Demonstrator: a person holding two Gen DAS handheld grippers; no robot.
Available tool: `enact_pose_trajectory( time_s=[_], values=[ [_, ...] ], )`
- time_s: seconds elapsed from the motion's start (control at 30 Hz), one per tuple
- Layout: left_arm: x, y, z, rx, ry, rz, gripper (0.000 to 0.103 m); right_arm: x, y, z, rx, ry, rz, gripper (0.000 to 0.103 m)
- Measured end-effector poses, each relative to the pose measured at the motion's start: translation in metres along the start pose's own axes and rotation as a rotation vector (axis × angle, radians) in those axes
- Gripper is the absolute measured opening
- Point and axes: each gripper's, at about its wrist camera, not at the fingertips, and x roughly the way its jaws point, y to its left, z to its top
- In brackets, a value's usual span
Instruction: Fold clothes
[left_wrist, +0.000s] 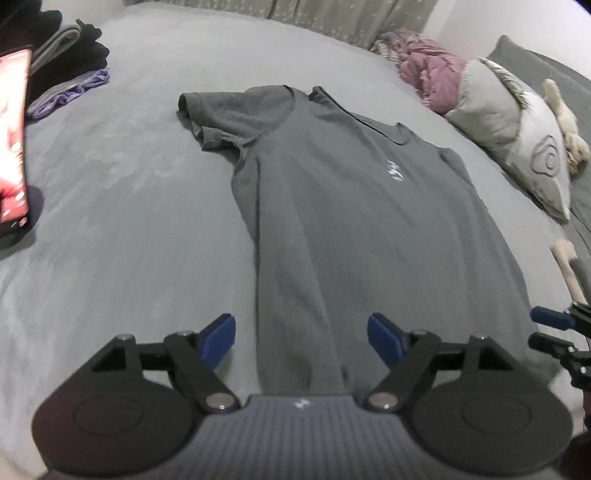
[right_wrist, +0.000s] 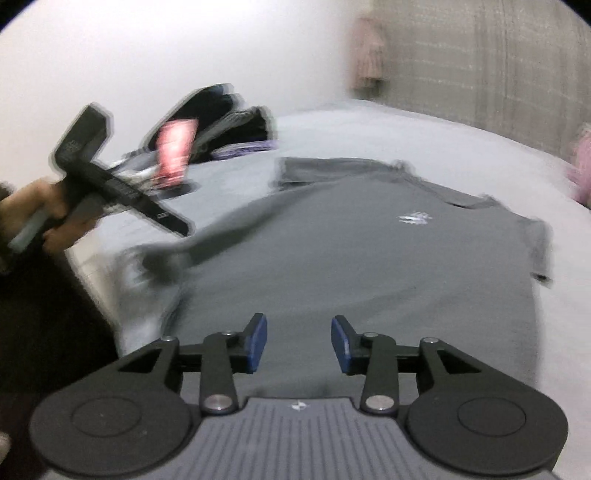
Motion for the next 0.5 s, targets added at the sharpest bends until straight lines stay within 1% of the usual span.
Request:
enact_pose_trajectory(
  time_s=[0.1, 0.13, 0.17, 0.2, 0.3, 0.37, 0.4, 0.43, 0.5],
  values=[
    [0.026, -0.004, 0.024, -0.035, 0.005, 0.038, 0.078, 0.008, -0.028, 0.008, 0.11, 0.019, -0.07, 0.038],
    [0.03, -0.004, 0.028, -0.046, 0.004, 0.044, 0.078, 0.013, -0.046, 0.012, 0.19, 0.02, -0.089, 0.038],
    [0.041, -0.001, 0.038, -0.078, 0.002, 0.053, 0.078, 0.016, -0.06, 0.016, 0.246, 0.016, -0.104, 0.038],
    [0.05, 0.002, 0.046, -0.11, 0.0, 0.054, 0.078, 0.015, -0.068, 0.019, 0.275, 0.012, -0.114, 0.038],
    [0.071, 0.012, 0.064, -0.193, -0.017, 0.03, 0.078, 0.022, -0.111, 0.025, 0.438, -0.015, -0.167, 0.038],
    [0.083, 0.019, 0.074, -0.233, -0.041, 0.023, 0.078, 0.025, -0.145, 0.022, 0.575, -0.04, -0.205, 0.039],
    [0.087, 0.023, 0.078, -0.25, -0.056, 0.017, 0.078, 0.025, -0.154, 0.021, 0.611, -0.045, -0.212, 0.039],
    [0.091, 0.026, 0.081, -0.264, -0.068, 0.011, 0.078, 0.03, -0.17, 0.019, 0.684, -0.05, -0.217, 0.04],
    [0.097, 0.039, 0.088, -0.32, -0.111, -0.012, 0.078, 0.035, -0.189, 0.017, 0.76, -0.053, -0.222, 0.04]
  ],
)
